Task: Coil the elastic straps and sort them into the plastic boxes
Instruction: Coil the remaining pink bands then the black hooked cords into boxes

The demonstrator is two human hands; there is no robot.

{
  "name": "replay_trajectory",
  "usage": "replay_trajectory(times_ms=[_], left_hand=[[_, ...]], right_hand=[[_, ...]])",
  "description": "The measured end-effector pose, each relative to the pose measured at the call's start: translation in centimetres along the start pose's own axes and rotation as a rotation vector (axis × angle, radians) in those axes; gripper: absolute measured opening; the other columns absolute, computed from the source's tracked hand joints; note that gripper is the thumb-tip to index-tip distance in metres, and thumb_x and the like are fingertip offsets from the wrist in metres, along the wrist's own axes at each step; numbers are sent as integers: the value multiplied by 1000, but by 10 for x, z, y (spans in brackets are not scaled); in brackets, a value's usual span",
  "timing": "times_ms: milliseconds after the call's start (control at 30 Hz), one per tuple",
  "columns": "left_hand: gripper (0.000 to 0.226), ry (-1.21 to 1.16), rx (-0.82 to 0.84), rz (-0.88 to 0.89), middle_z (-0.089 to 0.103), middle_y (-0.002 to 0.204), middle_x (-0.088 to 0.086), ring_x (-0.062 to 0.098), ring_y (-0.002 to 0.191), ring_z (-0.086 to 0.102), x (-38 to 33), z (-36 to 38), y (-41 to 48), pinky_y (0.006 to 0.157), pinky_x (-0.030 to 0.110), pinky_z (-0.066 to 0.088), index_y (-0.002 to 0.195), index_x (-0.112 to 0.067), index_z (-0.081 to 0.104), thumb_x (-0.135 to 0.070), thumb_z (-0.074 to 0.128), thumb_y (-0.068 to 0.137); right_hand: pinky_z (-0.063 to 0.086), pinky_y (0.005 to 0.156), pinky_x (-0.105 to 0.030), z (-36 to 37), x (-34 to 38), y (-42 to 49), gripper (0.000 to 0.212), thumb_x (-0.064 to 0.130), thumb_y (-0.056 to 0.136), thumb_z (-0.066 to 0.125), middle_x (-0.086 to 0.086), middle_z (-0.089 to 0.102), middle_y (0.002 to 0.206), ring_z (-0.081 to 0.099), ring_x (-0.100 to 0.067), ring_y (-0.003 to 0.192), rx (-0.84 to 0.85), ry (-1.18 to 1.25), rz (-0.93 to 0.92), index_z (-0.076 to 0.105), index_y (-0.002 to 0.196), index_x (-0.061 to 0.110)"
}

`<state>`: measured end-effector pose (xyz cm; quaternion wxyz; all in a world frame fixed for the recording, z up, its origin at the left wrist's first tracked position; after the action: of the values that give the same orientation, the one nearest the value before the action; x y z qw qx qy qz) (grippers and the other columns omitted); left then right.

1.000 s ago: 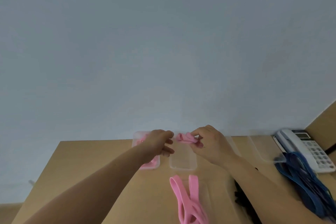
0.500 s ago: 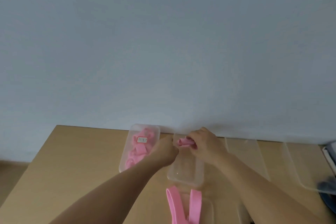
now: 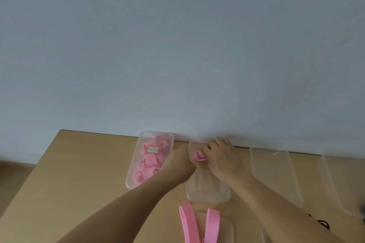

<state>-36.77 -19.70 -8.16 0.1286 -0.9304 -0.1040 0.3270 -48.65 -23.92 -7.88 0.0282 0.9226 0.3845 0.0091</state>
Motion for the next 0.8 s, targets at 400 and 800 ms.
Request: replay_trajectory(times_ms=[400,800], left_hand=[[43,643,-111,427,38,154,7,31,152,12,-21,25,-7,121,42,9,136,-11,52,-22,36,99],[45,661,-62,394,37,153,5,29,153,1,-19,17,-11,118,53,1,139,-14,46,-20,35,96]], right_hand=[[40,82,-35,2,-14,-19,20,38,75,64,10,65,91,60,-20,89,-100,140,124,72,91,28],[48,87,-41,-18,-11,-36,41,26,68,73,4,65,111,61,-26,104,-53,190,182,69,109,23]])
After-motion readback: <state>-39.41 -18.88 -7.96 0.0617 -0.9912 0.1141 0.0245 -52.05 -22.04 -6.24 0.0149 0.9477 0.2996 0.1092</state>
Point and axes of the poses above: each hand's wrist, its own y-axis towards the middle knuckle, its own z-axis out of the palm, x = y × z, the point moved 6 cm from there along y, towards the middle knuckle
